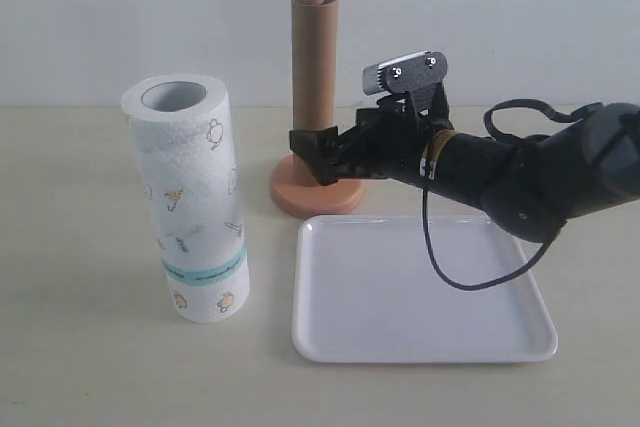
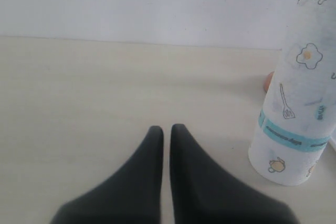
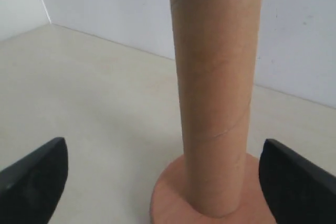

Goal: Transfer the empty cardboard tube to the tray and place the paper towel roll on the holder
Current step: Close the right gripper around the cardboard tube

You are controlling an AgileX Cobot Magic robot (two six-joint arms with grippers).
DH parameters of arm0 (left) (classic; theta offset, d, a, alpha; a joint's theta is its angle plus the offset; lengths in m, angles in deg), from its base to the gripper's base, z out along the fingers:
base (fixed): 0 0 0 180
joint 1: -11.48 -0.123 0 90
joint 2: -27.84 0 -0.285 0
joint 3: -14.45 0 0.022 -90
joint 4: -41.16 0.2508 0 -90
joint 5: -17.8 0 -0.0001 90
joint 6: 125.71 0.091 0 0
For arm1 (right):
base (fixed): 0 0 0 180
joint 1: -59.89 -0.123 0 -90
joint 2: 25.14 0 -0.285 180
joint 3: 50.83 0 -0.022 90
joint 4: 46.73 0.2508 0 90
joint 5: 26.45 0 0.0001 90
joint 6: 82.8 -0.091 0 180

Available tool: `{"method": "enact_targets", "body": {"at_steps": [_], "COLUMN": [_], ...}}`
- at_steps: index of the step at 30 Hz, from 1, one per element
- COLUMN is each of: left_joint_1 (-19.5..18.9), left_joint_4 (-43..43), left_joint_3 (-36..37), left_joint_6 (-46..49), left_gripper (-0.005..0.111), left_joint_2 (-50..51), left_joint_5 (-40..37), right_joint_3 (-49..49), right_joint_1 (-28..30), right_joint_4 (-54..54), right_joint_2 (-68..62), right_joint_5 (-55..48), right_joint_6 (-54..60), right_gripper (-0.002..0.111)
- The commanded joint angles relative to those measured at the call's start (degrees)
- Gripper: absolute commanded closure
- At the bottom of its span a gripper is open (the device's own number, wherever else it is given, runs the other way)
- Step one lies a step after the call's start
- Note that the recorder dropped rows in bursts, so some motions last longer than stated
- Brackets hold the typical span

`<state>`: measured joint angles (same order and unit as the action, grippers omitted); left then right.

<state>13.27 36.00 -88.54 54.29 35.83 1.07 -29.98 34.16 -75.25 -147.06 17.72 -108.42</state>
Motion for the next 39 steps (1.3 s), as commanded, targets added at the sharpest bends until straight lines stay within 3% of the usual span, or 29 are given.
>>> {"method": "enact_targets", "body": {"at_steps": [1,21,39], "left_joint_1": [-0.21,-0.21,-0.21], "left_joint_4": [0.02,0.02,0.02], "left_joint_3": [0.20,0.20,0.20], "left_joint_6": [0.00,0.00,0.00], "left_gripper": [0.103,0.103,0.103], "left_joint_2": [-0.20,-0.20,-0.20], "left_joint_5": [0.25,0.25,0.25], "right_joint_3": [-4.14,-19.62,-21.03], "right_joint_1": [-0.04,-0.04,-0.04], "right_joint_4": [0.22,1.49,7.25], "right_joint_2": [-2.23,-9.29,-9.39], "right_joint_5": [-3.11,-2.57,-3.24], "right_joint_6": [2.46,3.68,6.34], "right_gripper": [0.017,0.017,0.017]}}
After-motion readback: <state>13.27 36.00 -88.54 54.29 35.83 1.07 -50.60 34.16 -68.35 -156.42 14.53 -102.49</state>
